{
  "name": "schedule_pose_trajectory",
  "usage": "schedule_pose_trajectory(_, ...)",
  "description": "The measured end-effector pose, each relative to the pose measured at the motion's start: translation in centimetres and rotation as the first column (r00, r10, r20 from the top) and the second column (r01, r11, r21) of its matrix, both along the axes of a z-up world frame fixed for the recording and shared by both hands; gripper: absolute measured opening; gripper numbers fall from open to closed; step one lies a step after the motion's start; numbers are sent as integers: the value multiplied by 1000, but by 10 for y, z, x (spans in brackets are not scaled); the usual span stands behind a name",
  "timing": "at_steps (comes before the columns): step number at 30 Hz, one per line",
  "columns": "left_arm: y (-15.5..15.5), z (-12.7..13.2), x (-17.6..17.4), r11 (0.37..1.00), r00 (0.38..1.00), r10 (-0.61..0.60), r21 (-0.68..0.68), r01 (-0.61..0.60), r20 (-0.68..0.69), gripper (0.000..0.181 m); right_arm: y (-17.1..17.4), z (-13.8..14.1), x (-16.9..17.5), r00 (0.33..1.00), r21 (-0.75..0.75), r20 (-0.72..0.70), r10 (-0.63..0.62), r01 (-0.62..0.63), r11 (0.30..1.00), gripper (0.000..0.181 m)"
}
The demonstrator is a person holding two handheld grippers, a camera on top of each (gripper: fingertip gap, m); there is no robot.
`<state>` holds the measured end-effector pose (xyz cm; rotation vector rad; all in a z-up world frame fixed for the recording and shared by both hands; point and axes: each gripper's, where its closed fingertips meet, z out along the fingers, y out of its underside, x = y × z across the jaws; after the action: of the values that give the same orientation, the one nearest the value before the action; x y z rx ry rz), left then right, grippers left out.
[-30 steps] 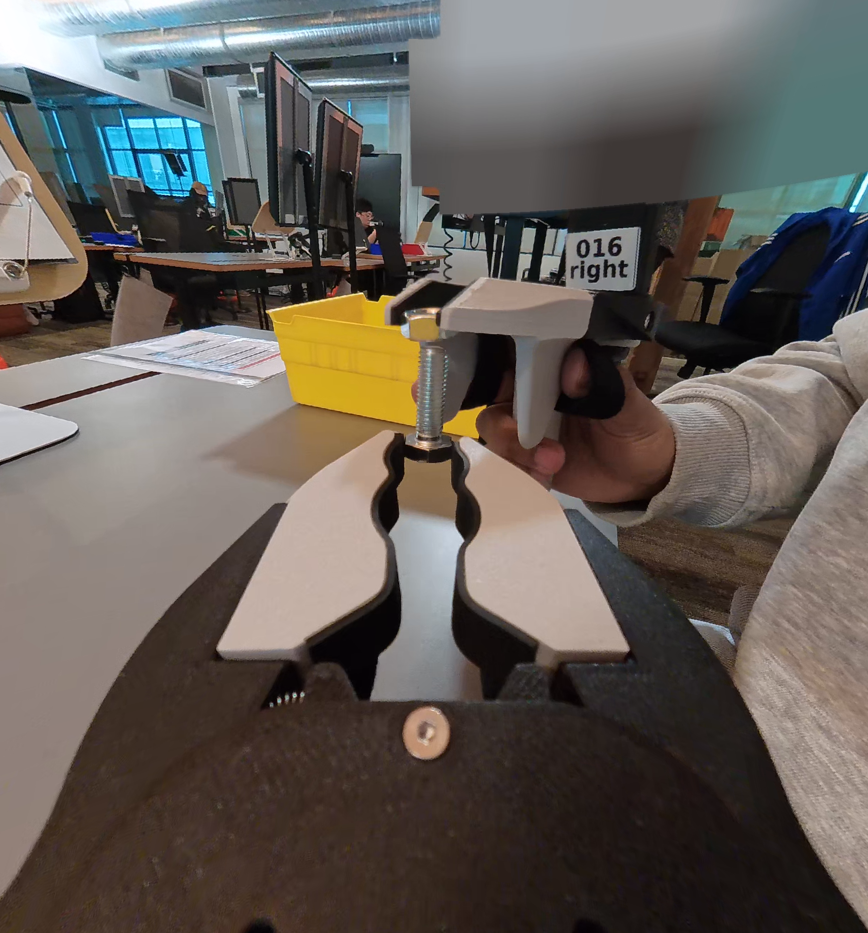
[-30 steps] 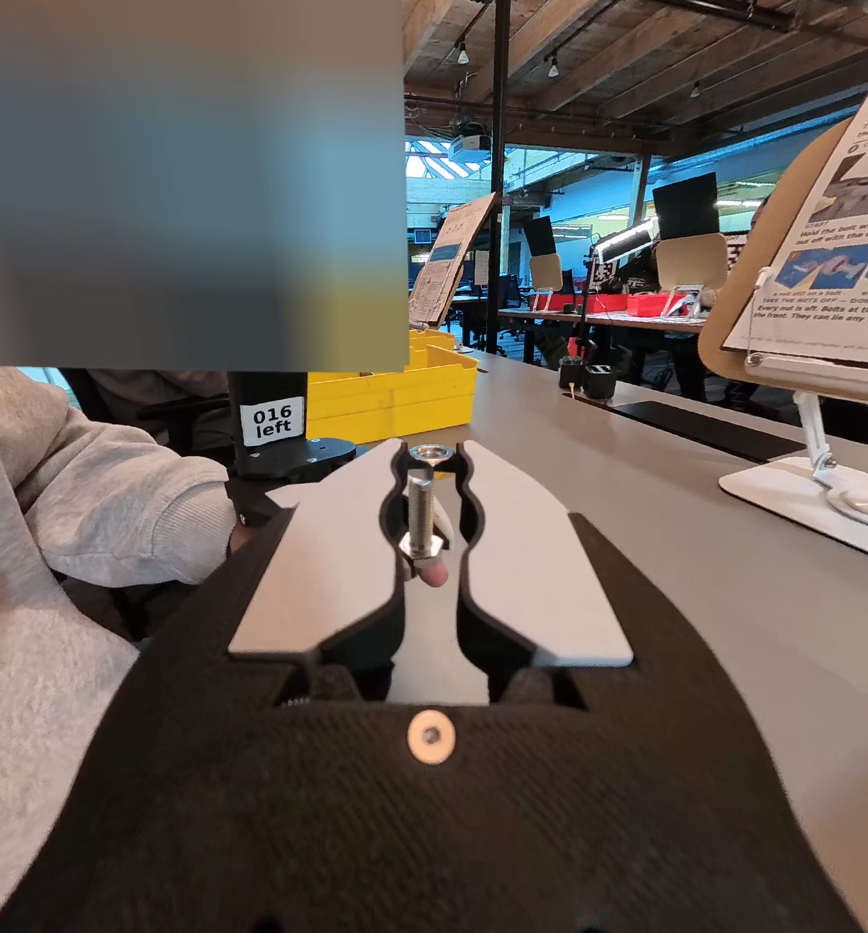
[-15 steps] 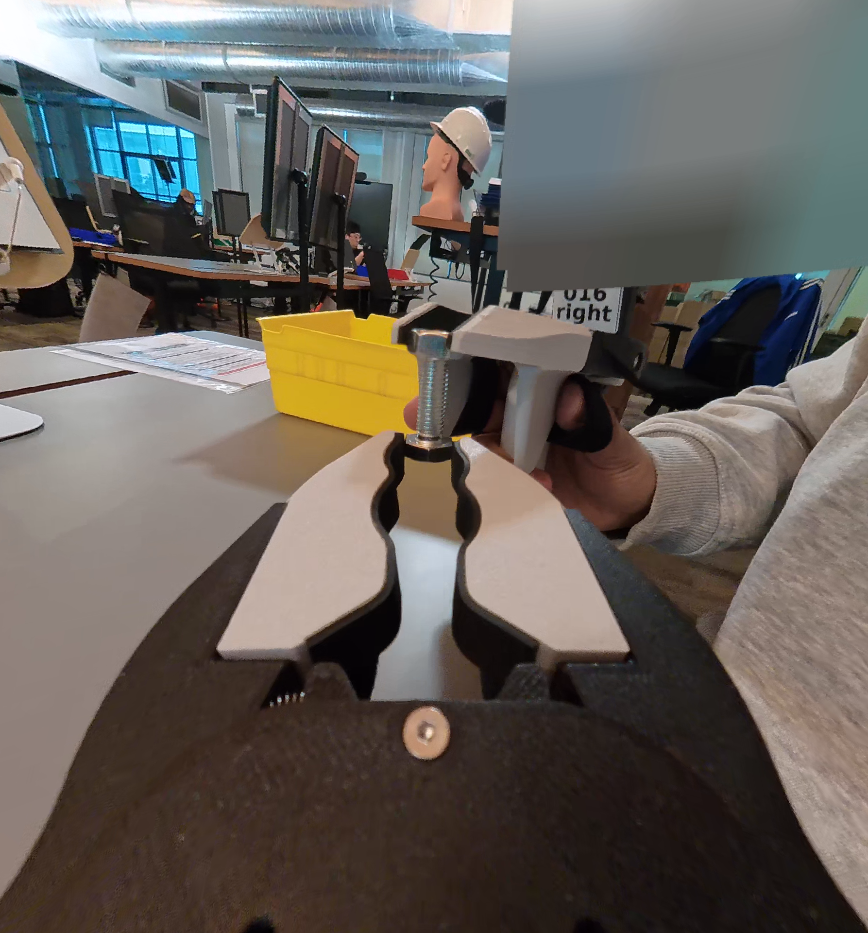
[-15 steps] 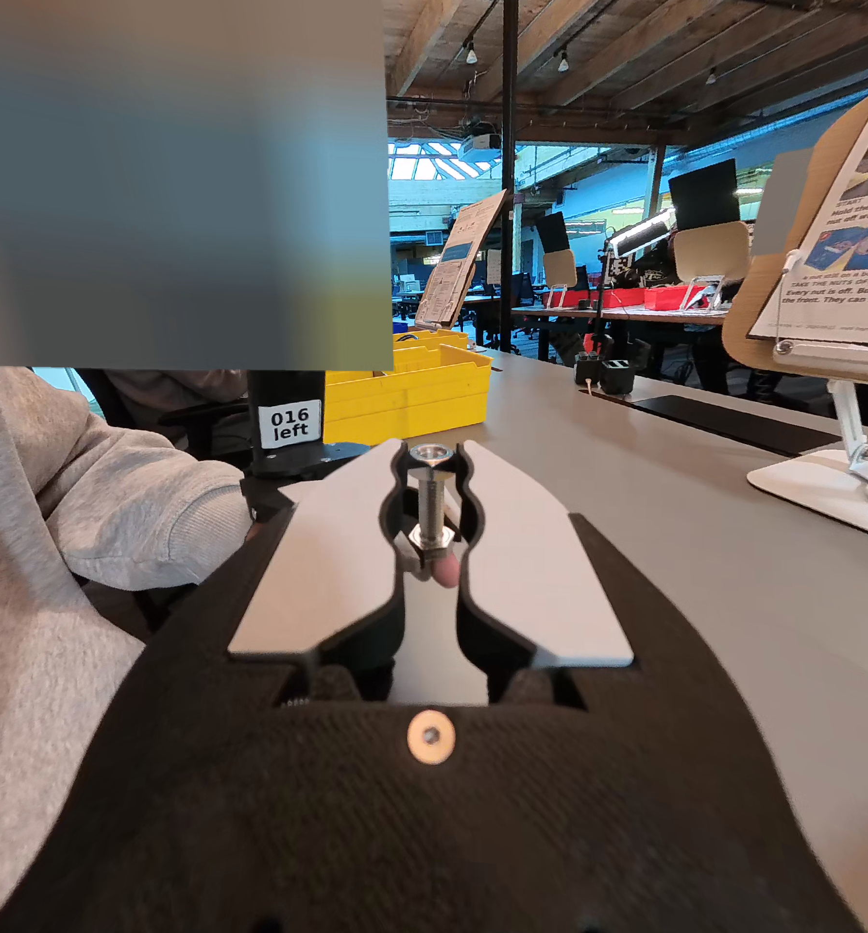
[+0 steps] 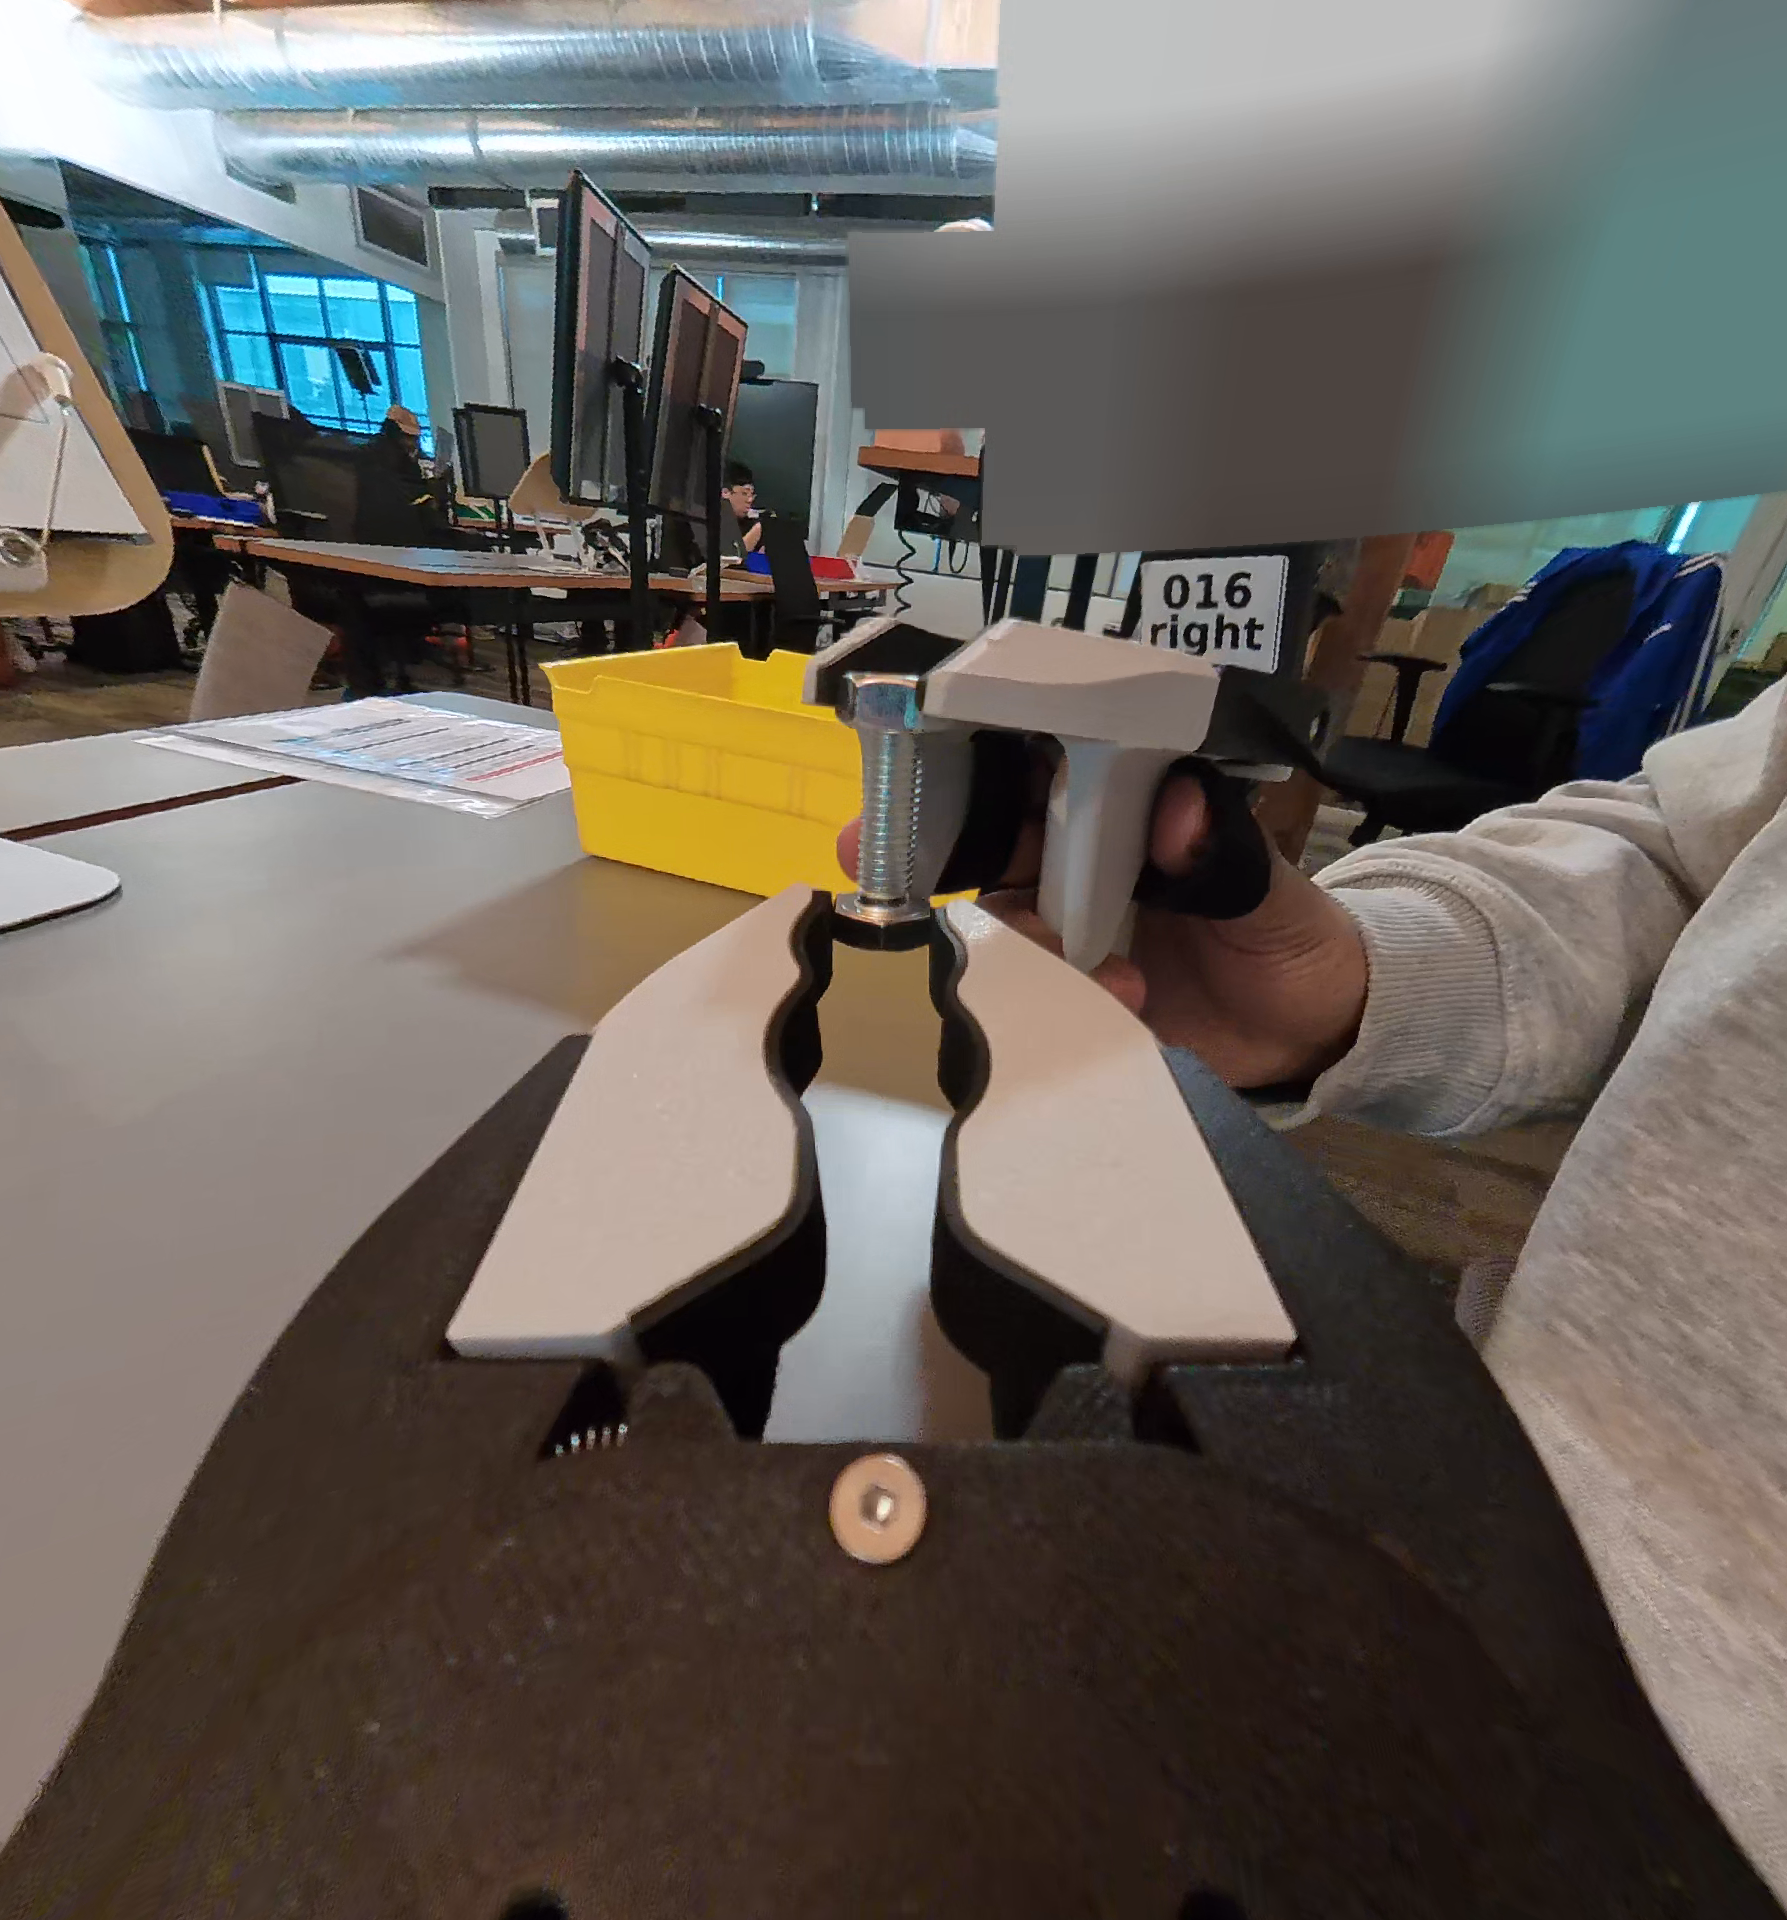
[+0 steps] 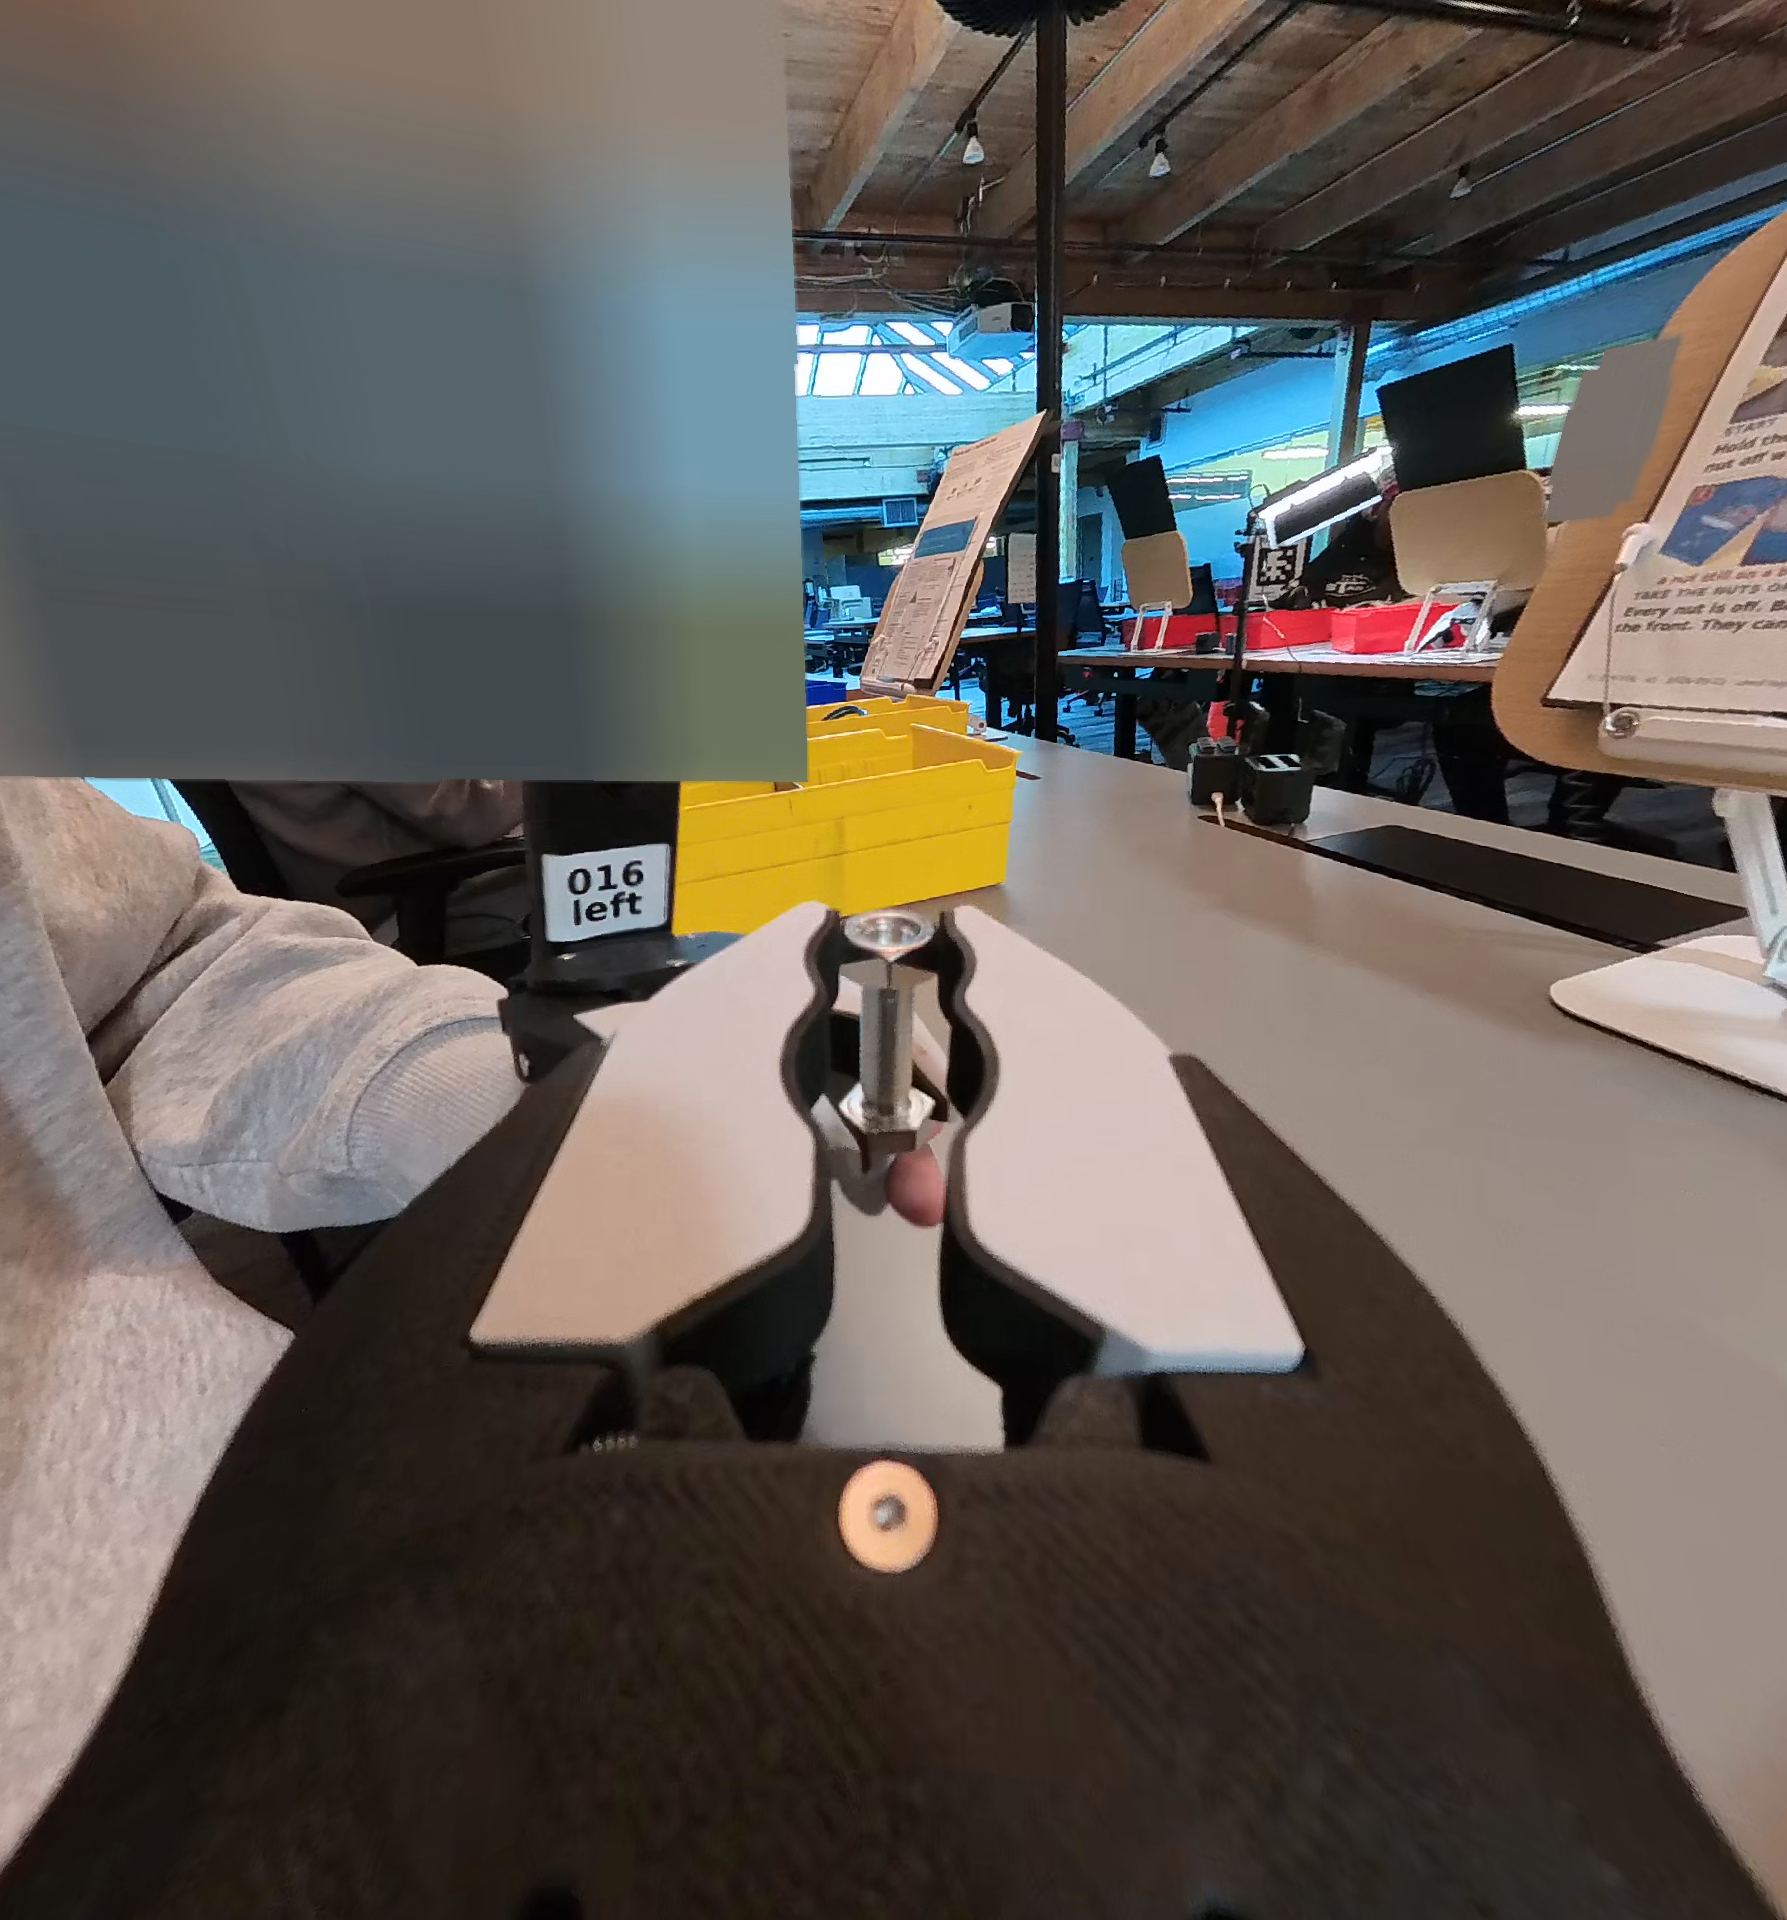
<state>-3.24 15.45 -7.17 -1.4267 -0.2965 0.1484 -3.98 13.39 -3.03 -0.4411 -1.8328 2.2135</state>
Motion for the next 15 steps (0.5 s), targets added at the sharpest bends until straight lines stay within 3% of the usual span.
schedule_pose_trajectory(15, -1, -2, -3, 998, 999, 28, -48, -30, -41, 19, 0, -2, -1, 1000, 32, 7, 0, 0, 999, 17)
